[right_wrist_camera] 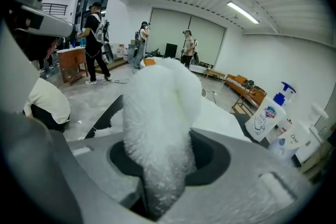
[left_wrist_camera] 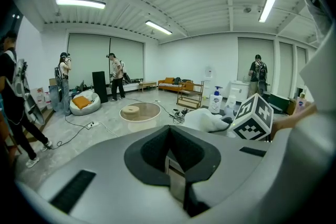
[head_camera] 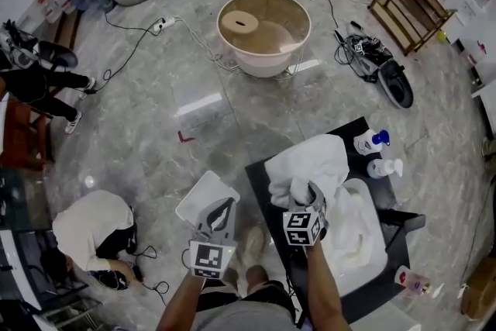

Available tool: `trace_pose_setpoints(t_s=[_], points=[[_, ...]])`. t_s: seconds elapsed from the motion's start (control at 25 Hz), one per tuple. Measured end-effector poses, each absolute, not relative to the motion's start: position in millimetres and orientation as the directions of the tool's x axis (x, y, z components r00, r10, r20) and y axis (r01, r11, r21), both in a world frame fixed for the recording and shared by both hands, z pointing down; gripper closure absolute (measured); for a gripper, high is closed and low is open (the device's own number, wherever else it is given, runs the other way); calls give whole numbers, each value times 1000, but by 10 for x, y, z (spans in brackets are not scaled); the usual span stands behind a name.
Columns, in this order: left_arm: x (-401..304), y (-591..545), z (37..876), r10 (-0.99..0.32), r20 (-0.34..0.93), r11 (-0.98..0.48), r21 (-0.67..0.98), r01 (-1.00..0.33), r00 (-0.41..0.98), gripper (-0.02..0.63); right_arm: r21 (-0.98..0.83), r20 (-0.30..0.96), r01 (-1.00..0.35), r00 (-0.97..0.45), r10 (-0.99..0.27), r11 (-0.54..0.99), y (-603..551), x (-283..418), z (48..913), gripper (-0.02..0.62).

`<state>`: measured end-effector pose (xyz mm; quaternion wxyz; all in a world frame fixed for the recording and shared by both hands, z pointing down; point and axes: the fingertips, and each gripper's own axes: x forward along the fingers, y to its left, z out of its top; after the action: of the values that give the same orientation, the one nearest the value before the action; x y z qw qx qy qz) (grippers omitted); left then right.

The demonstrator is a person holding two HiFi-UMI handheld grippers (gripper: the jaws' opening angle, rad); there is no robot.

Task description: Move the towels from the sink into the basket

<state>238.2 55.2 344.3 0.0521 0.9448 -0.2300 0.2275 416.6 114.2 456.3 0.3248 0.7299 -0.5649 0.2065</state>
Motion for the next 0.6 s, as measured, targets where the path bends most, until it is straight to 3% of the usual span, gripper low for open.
trace_pose_setpoints(t_s=[0.6], points=[[1990, 708, 2587, -451, 336, -888, -76, -453, 827, 597, 196, 474, -947, 320, -820, -256, 1355, 3862, 3246, 442]])
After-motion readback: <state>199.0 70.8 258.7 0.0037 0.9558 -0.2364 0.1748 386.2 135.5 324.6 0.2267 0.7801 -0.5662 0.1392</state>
